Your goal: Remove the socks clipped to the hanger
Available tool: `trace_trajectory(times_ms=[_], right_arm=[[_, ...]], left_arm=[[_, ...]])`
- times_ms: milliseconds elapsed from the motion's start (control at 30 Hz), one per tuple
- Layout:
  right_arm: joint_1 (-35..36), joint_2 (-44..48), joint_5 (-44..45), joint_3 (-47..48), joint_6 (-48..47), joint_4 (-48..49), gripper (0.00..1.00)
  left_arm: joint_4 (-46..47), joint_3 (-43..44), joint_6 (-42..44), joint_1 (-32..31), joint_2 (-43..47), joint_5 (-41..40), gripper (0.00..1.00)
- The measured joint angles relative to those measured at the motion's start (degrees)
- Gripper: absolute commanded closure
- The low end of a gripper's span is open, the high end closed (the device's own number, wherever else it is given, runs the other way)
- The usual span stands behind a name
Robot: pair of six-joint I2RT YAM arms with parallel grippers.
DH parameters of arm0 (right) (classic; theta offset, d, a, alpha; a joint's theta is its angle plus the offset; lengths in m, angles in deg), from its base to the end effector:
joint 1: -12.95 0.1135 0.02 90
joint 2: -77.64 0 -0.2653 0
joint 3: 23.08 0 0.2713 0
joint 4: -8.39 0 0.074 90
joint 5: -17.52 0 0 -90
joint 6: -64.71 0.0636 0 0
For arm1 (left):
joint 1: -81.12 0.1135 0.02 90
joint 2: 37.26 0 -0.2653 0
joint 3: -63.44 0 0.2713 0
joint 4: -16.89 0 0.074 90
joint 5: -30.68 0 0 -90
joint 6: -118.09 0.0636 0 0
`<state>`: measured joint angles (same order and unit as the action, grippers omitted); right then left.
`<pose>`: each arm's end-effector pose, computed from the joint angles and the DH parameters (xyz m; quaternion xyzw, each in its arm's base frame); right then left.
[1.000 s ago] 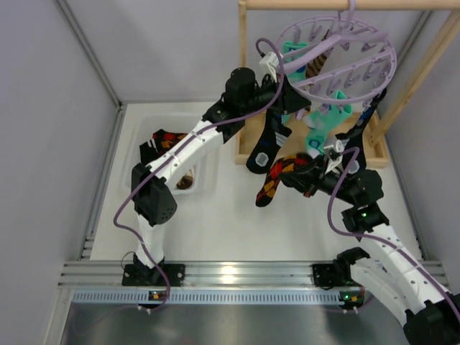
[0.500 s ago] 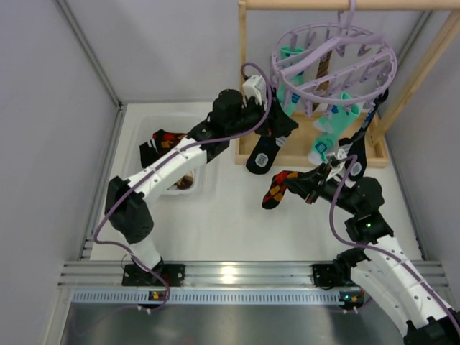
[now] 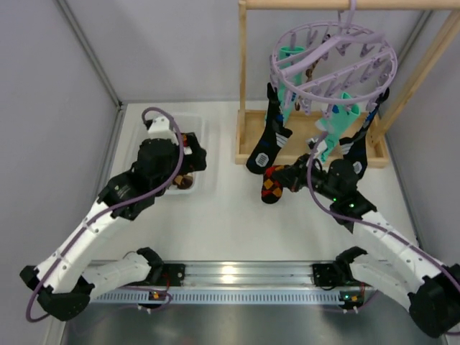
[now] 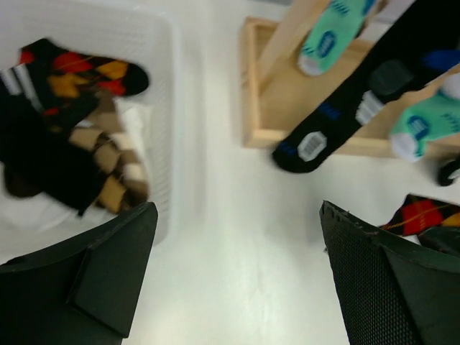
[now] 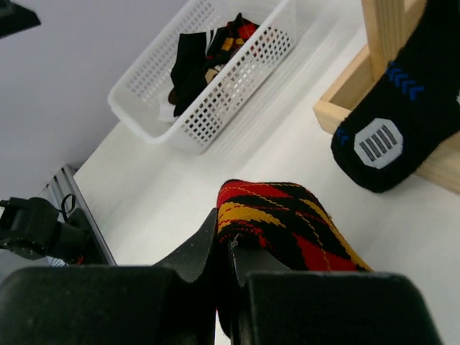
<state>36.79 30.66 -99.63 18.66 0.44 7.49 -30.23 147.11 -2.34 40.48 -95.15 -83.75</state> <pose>0.2069 0.1231 0.2687 -0.1449 0.7257 0.4308 0.5165 0.2039 -0.1404 0.4082 -0.0470 0.8145 -0.1782 0.5501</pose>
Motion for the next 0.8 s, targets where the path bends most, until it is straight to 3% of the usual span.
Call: trace_trajectory(times_ms=[267,467,533,567,633,667,767,800], right_arm=[[18.9,-24.6,12.0,23.9,-1.7,1.1,1.0],[26.2,-52.9,14.7,58.6,-6.2,-3.1,0.97],[27.2,-62.2,14.9,71.2,-7.6,-6.7,0.82],[27.5,-66.9,14.8,77.5,-8.3,-9.0,0.61],[28.0,-74.9,15.0,87.7,-9.9,-13.3,0.42],[28.2,-78.1,15.1,91.3,-10.8,-15.9,0.25],[28.5,-80.8,15.7,92.9,-12.6,-21.6,0.01],[28.6,-80.8,16.0,92.7,-13.0,-22.8,0.01]], left_arm=[[-14.8,-3.6,2.4,0.0,16.7,-3.9,0.02],[-18.2,-3.3,4.2,0.0,27.6,-4.8,0.02],[-19.7,-2.6,4.5,0.0,28.6,-5.4,0.02],[-20.3,-2.1,4.7,0.0,28.7,-5.7,0.02],[-21.0,-1.3,4.9,0.0,28.6,-6.1,0.02],[-21.6,-0.9,4.9,0.0,28.5,-6.1,0.02],[-22.5,-0.4,4.9,0.0,28.4,-5.8,0.02],[-22.8,-0.4,4.9,0.0,28.3,-5.6,0.02]])
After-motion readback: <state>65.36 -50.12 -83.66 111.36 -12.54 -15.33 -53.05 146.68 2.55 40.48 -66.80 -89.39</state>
